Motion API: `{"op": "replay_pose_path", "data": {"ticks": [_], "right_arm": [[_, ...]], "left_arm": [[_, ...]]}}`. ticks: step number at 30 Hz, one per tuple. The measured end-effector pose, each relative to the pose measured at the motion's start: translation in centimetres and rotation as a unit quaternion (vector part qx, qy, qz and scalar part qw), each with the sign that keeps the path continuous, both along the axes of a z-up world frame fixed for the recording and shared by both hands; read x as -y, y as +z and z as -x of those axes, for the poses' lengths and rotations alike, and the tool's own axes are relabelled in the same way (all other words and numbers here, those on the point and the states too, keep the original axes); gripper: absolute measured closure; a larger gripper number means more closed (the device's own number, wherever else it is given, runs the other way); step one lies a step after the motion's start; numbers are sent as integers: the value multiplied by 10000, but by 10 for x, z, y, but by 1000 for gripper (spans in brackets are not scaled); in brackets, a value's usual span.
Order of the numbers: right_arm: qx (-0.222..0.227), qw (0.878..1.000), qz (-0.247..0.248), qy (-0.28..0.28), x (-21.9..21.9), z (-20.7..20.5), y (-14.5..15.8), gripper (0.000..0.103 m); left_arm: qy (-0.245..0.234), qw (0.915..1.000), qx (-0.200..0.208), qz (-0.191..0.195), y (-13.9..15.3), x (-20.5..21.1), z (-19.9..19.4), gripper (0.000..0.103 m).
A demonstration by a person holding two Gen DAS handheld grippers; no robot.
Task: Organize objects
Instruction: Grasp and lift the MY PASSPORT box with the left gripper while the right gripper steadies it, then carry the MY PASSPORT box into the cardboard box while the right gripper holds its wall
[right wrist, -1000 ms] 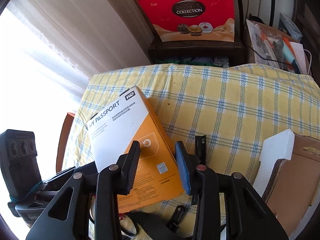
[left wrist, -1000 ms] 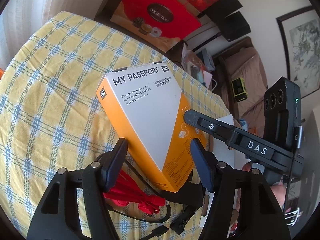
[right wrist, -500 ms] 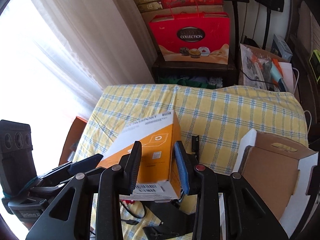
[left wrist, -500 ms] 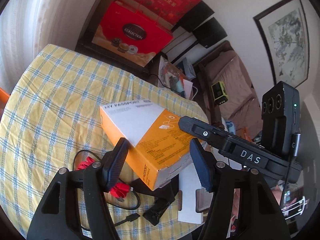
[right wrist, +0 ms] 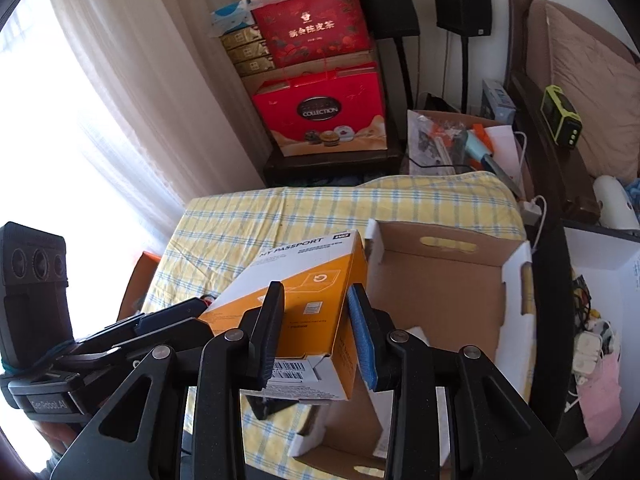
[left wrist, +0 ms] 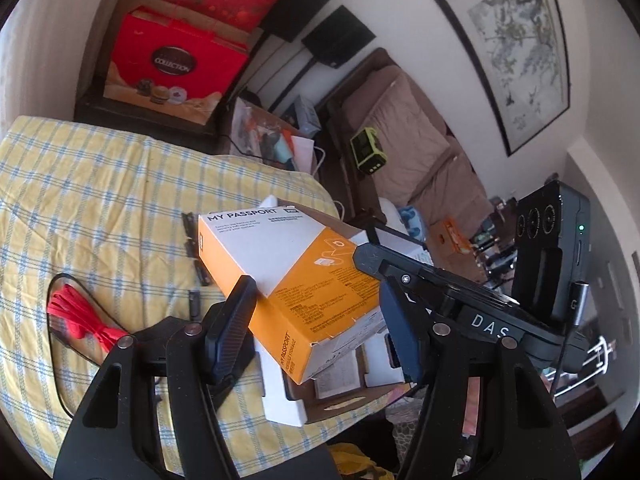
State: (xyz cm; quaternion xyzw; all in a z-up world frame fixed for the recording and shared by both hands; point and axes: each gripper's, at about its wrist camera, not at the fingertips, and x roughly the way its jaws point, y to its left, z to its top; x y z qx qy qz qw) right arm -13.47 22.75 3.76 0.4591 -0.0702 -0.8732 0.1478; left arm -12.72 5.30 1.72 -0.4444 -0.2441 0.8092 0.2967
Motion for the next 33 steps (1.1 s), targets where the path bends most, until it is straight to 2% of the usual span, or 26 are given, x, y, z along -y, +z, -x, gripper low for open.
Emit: {"op": "replay_pose_path", "data": {"ticks": [1,2,3,4,5,6,7,8,10,12,14,16,17,19,20,24,28,33], "right_arm": [[-28,10000,-18,-67,-8,-6,1,69],[-49,9999,-28,-144,-16,-12,1,70],[-30,9999,70,-130,-23,-17,0,88],[107,9990,425,31,-27,-20,-3,103],[250,9976,645,78,-29,-24,-8,101],[238,9987,438,-48,-30,-29,-11,101],[163,9996,146,-171,-31,-35,-13,101],[164,9995,54,-281,-36,-39,-18,101],[354,9980,320,-424,-52,-42,-30,98],[450,9967,381,-550,-65,-45,-40,98],[518,9961,405,-592,-72,-46,-47,96],[520,9962,400,-572,-75,-47,-49,90],[510,9965,377,-552,-74,-46,-49,88],[481,9970,351,-489,-70,-46,-50,75],[457,9973,354,-453,-67,-46,-50,73],[432,9982,287,-299,-51,-46,-52,70],[398,9988,271,-112,-34,-46,-52,61],[422,9985,342,94,-13,-44,-54,61]], "left_arm": [[-75,10000,-35,12,2,-7,-3,44],[-190,9998,-75,-38,3,-15,-6,50],[-470,9985,-31,-282,3,-25,-9,55],[-674,9969,72,-403,2,-36,-11,63],[-639,9977,32,-207,3,-46,-15,68],[-616,9980,-103,141,4,-56,-18,68],[-651,9974,-149,272,2,-63,-20,69],[-751,9969,-21,214,-4,-67,-18,69],[-934,9954,216,96,-13,-69,-19,67],[-861,9960,153,167,-12,-61,-21,59],[-760,9968,50,241,-9,-49,-26,40],[-606,9977,-17,318,-6,-34,-27,26],[-543,9978,-50,371,-4,-29,-27,22],[-386,9976,-101,557,-4,-16,-26,20],[-316,9973,-94,658,-6,-10,-25,20],[-21,9964,92,845,-20,15,-21,20],[149,9939,242,1062,-40,32,-21,20],[253,9906,469,1264,-62,44,-19,20]]}}
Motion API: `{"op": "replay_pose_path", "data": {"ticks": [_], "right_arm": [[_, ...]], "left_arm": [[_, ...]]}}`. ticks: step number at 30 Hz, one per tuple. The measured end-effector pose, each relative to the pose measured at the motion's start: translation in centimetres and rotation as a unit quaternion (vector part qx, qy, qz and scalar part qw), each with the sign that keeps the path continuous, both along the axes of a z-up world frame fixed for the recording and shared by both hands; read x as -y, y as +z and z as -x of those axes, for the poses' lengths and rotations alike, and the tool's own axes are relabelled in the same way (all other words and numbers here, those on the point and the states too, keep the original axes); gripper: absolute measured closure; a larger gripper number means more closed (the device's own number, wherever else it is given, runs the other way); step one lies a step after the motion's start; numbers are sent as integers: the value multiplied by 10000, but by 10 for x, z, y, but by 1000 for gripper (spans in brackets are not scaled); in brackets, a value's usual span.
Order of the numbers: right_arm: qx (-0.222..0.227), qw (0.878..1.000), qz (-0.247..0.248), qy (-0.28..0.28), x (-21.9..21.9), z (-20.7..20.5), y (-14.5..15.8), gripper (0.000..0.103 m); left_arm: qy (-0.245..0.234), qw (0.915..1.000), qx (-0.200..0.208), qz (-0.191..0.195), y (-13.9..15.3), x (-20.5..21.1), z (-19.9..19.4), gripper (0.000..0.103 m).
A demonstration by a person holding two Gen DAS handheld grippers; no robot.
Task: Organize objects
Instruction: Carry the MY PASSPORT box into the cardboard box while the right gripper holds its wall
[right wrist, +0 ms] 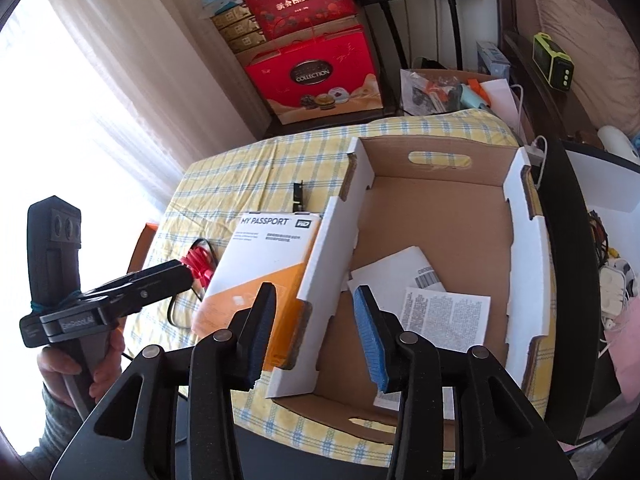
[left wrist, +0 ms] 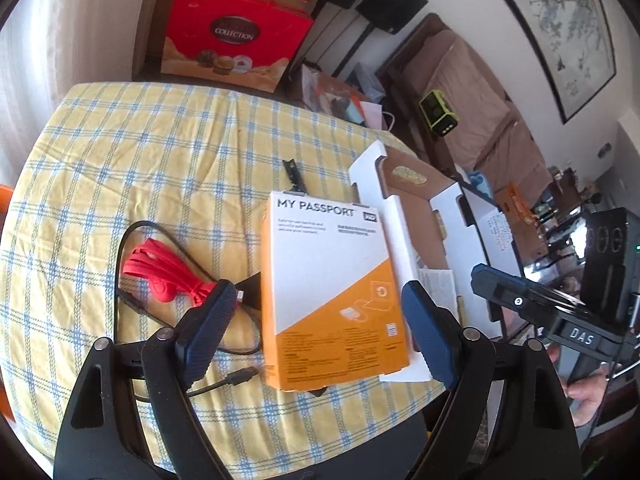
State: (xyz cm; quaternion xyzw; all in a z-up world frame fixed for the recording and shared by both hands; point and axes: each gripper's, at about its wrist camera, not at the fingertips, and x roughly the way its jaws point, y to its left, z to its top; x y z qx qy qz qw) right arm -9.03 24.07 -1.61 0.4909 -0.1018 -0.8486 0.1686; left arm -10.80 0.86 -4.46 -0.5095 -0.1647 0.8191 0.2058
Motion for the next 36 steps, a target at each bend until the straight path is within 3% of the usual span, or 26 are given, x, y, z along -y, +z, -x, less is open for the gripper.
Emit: {"op": "replay_pose_path", "data": {"ticks": [11,25,27,30,36], "right_arm": [[380,9984,323,263,41,14,-25,61],[829,9964,-132,90,66,31,-54,61],[930,9956,-11,81,67,32,-58,61],[852,9963,-144,26,68,33,-58,61],[626,9979,-124,129,68,28,-45,64]], "left_arm": [[-108,9996,264,-77,-26,6,0,29],[-188,9985,391,-320,-41,5,5,36],[-284,9978,451,-391,-43,2,5,43],[-338,9985,352,-257,-41,-1,2,47],[-261,9984,246,-429,-30,6,-2,47]]}}
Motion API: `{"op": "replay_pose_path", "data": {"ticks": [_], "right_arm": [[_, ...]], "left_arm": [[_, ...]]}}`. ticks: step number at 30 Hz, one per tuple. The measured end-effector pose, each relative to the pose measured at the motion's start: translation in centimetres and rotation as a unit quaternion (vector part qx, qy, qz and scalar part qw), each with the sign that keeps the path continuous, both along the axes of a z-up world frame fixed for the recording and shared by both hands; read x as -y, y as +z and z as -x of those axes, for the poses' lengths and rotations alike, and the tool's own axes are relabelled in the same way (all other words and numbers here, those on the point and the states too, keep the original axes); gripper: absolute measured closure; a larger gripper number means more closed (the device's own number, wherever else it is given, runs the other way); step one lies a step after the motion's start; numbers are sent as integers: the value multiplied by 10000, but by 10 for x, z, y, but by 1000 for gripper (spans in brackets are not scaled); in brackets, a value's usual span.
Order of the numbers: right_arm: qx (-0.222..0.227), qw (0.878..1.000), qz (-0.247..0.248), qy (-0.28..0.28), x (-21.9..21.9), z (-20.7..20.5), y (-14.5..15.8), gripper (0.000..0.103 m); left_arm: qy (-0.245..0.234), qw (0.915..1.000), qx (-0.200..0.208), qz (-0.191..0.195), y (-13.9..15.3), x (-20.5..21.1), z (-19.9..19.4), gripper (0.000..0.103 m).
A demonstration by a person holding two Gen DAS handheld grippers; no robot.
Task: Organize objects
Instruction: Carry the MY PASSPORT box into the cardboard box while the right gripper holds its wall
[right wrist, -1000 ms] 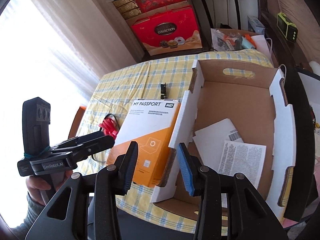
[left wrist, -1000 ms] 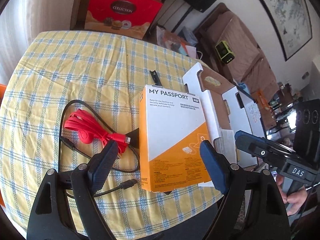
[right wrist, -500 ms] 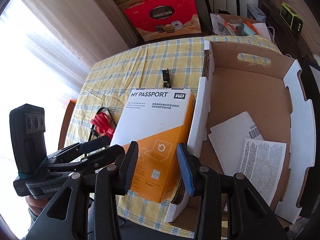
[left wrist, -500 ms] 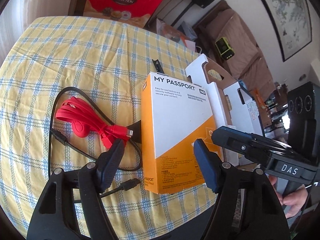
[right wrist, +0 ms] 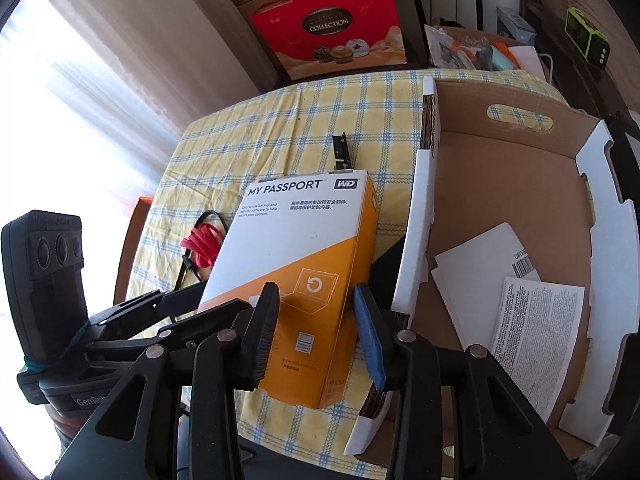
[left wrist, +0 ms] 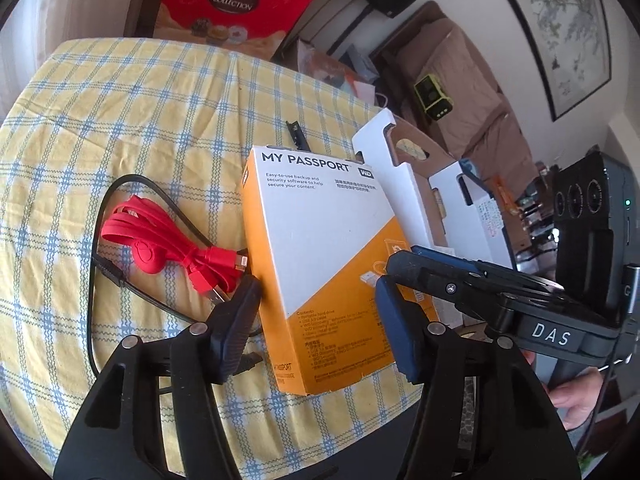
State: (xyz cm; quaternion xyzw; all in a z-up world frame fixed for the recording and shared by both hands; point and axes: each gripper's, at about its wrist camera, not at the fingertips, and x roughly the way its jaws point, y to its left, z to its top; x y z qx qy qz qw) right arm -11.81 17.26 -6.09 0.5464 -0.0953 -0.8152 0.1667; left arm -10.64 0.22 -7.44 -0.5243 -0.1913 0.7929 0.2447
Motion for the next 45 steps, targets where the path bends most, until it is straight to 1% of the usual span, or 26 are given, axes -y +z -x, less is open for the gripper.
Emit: {"op": "replay_pose_path", "data": {"ticks": [8,12,17,23,27,30,35,38,41,42,43,45], "right_arm": [[-483,9988,-27,21,-7,-8,40,64],[-677,9977,19,-31,-19,-13,60,64],[-833,9964,1,-149,-41,-22,75,64],[-869,9953,-5,-433,-79,-35,77,64],[-834,9944,3,-646,-107,-43,70,64],[-771,9939,28,-792,-125,-46,62,64],[-608,9935,69,-959,-147,-47,39,64],[-420,9938,214,-1003,-157,-45,21,64],[-221,9940,359,-1007,-161,-43,2,65],[-172,9938,413,-1019,-161,-43,-3,68],[-128,9937,471,-1013,-161,-43,-8,70],[-120,9932,571,-1003,-161,-43,-12,70]], "left_arm": [[53,9988,-494,-43,47,-7,-7,47],[-22,9979,-649,-80,65,-18,-9,47],[-182,9971,-732,-115,75,-45,-9,47],[-455,9958,-794,-92,77,-85,-13,47],[-665,9939,-874,56,73,-114,-18,47],[-811,9926,-875,204,64,-134,-20,47],[-1124,9866,-981,658,47,-165,-28,47],[-1238,9844,-889,875,33,-174,-31,47],[-1268,9864,-610,848,20,-172,-30,47],[-1257,9870,-553,830,18,-170,-30,47],[-1245,9876,-533,796,18,-167,-31,45],[-1228,9889,-535,641,23,-160,-33,39]]}}
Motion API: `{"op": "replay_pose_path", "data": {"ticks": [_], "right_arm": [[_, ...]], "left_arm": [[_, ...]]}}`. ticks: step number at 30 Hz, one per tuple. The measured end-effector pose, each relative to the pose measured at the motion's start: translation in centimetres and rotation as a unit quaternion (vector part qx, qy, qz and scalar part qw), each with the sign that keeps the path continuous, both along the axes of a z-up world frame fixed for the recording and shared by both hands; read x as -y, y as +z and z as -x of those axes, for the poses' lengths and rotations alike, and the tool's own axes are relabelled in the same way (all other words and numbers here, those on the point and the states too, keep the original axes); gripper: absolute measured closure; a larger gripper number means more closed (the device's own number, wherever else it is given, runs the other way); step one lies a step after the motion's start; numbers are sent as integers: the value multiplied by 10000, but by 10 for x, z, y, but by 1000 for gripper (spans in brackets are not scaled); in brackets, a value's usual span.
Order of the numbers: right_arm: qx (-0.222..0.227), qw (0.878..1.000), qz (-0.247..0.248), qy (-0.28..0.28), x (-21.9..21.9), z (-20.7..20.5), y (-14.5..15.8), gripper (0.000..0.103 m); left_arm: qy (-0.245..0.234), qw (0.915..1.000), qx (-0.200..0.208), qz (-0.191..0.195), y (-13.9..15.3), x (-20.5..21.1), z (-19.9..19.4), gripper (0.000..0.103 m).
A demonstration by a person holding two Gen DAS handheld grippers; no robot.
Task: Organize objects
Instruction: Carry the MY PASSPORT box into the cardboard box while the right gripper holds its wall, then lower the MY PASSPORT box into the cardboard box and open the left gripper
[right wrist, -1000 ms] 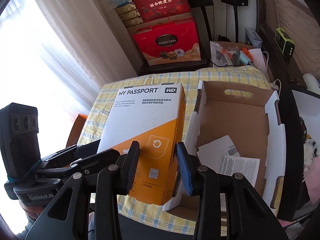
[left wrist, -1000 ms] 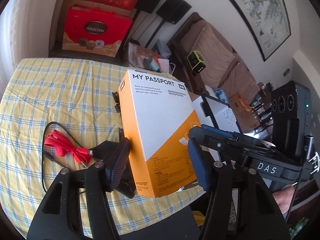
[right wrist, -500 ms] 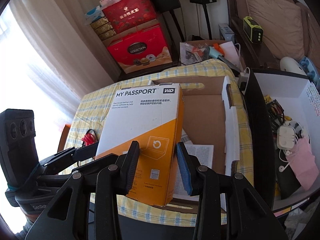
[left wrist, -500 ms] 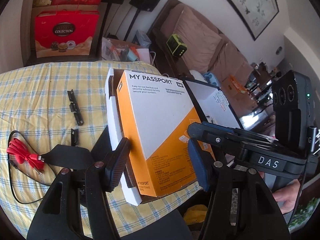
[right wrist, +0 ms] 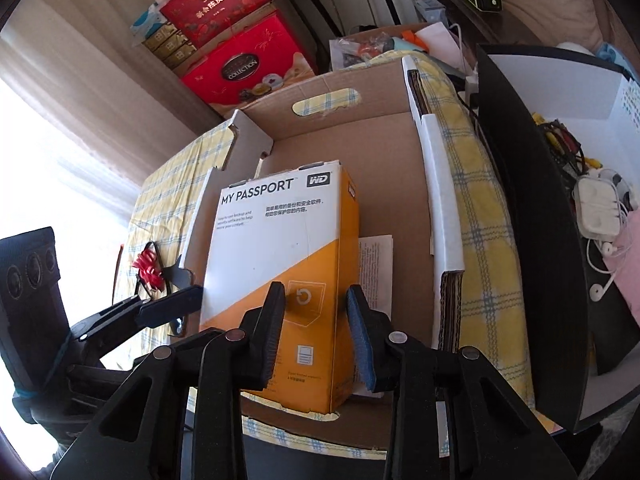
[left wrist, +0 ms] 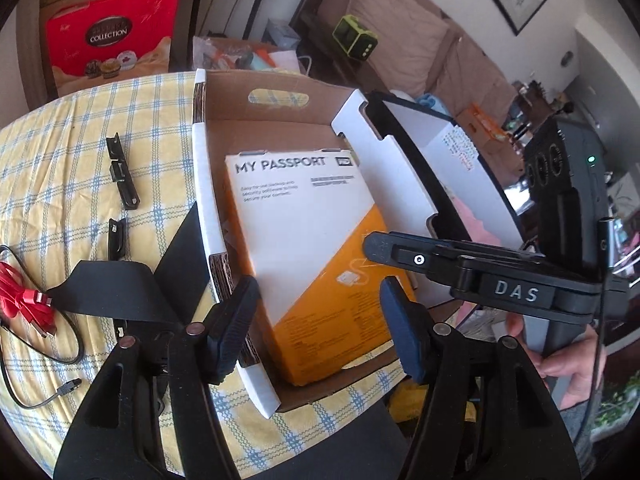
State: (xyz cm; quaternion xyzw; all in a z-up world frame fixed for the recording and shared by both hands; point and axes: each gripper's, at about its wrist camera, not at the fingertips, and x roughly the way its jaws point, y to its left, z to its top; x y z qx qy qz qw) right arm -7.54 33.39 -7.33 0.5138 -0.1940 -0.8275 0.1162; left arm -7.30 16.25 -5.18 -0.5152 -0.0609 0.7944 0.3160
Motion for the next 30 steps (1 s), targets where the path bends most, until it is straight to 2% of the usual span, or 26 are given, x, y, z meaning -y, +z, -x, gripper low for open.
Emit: {"op": "replay_pose_path", "data": {"ticks": [2,3,6,9,11,14,22,30], "right_arm": [[-17,10000,82,9,0,0,-2,70],[-27,10000,96,6,1,-2,-2,70],[-20,9999,140,31,0,-1,-2,69],[-26,10000,51,-67,-4,-3,0,67],[-73,9993,-187,-311,-10,-4,4,57],[34,9991,-129,-391,-16,-2,0,55],[288,9971,241,-657,-10,4,-5,28],[728,9931,5,-917,3,19,-8,17]], "left_arm": [[120,9998,-99,-110,11,9,-2,23],[181,9995,-180,-179,17,15,-2,22],[386,9983,-269,-348,28,33,0,22],[581,9978,-226,-229,24,42,10,22],[645,9977,-90,-198,16,46,14,22],[596,9981,20,-180,7,44,16,22],[343,9994,47,-9,-1,26,12,22],[190,9997,178,-9,-8,19,11,22]]}}
